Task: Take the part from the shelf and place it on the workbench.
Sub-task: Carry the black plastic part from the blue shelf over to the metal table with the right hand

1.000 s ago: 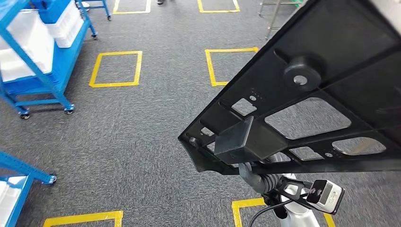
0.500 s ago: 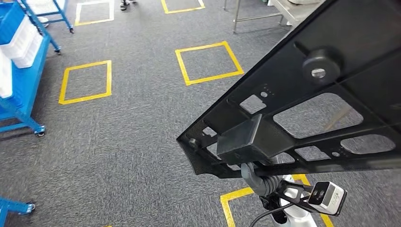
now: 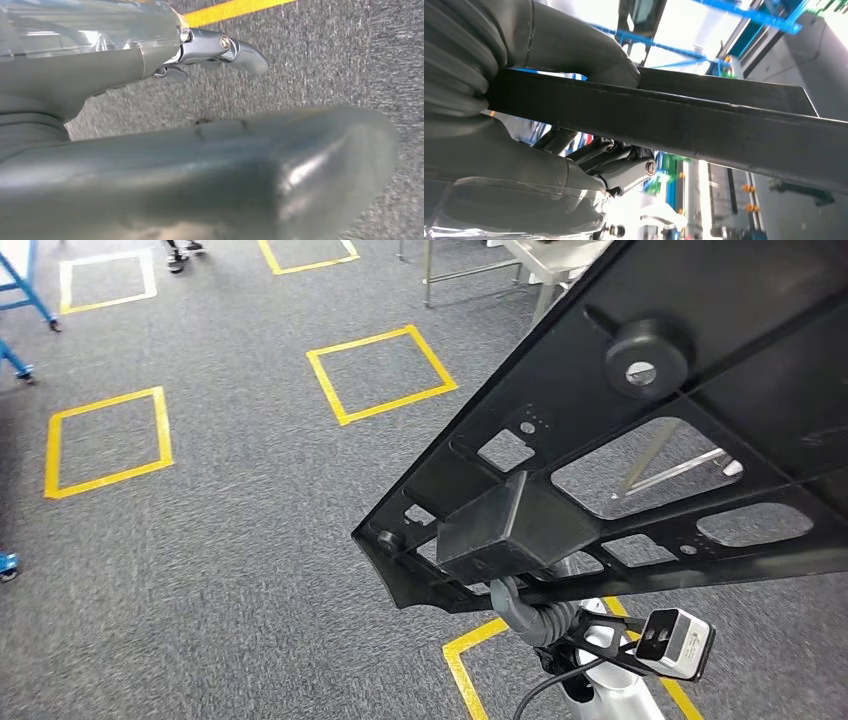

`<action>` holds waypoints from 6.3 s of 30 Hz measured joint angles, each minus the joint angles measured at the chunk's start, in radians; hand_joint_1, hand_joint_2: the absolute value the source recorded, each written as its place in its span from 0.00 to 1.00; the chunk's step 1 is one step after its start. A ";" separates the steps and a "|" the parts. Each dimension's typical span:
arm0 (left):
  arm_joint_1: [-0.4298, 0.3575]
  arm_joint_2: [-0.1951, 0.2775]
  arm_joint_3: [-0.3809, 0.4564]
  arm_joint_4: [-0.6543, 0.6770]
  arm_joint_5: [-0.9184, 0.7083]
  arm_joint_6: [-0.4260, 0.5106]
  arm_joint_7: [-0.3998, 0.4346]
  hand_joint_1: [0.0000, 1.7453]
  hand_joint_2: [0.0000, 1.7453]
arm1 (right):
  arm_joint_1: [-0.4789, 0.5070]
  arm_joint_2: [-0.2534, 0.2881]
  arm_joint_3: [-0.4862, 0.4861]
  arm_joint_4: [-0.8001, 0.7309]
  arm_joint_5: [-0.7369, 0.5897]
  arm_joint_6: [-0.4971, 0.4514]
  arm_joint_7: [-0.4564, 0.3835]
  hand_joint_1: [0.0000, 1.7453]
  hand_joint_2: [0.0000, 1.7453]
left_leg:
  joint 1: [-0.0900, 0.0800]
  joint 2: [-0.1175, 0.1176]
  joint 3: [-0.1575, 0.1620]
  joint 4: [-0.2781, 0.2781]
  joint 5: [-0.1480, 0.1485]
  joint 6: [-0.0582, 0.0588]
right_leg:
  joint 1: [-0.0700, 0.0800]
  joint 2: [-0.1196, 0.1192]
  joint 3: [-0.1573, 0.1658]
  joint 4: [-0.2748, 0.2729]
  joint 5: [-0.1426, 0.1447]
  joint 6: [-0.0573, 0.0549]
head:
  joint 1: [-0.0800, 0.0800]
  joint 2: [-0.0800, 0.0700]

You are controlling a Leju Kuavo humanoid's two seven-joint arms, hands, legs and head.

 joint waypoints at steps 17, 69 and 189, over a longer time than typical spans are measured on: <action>0.007 -0.004 0.023 0.000 0.017 0.016 -0.006 0.00 0.00 | -0.021 0.000 0.031 0.023 -0.038 -0.006 -0.008 1.00 1.00 | 0.000 -0.001 -0.119 0.305 -0.162 -0.055 | 0.004 0.010 0.108 -0.206 0.106 -0.048 | 0.000 0.000; 0.005 -0.009 0.038 0.000 0.019 0.011 -0.016 0.00 0.00 | -0.025 -0.002 0.027 0.060 -0.058 0.012 -0.009 1.00 1.00 | -0.007 0.085 0.009 0.018 -0.029 -0.014 | 0.011 -0.099 0.114 -0.198 0.095 -0.005 | 0.000 0.000; 0.007 0.018 0.047 -0.001 0.010 -0.039 -0.037 0.00 0.00 | 0.015 0.019 -0.009 0.068 0.033 -0.034 -0.023 1.00 1.00 | 0.001 -0.022 0.065 0.014 -0.065 0.008 | -0.008 -0.020 0.002 0.002 -0.010 0.016 | 0.000 0.000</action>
